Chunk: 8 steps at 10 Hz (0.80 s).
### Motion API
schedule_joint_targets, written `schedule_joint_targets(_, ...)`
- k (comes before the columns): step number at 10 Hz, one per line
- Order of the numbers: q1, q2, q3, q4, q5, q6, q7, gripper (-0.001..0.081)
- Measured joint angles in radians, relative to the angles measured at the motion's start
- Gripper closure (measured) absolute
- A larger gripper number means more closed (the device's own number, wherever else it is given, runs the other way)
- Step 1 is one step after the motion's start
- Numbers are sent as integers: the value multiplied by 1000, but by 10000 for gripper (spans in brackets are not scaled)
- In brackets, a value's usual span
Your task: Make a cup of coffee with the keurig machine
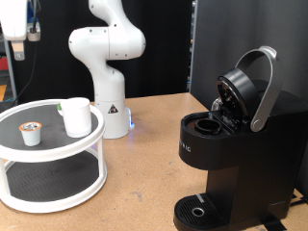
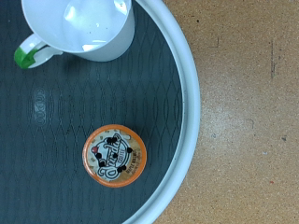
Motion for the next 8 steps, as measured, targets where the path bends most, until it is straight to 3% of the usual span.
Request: schedule_joint_targets(8, 2, 3, -28, -18, -16, 18, -92, 0)
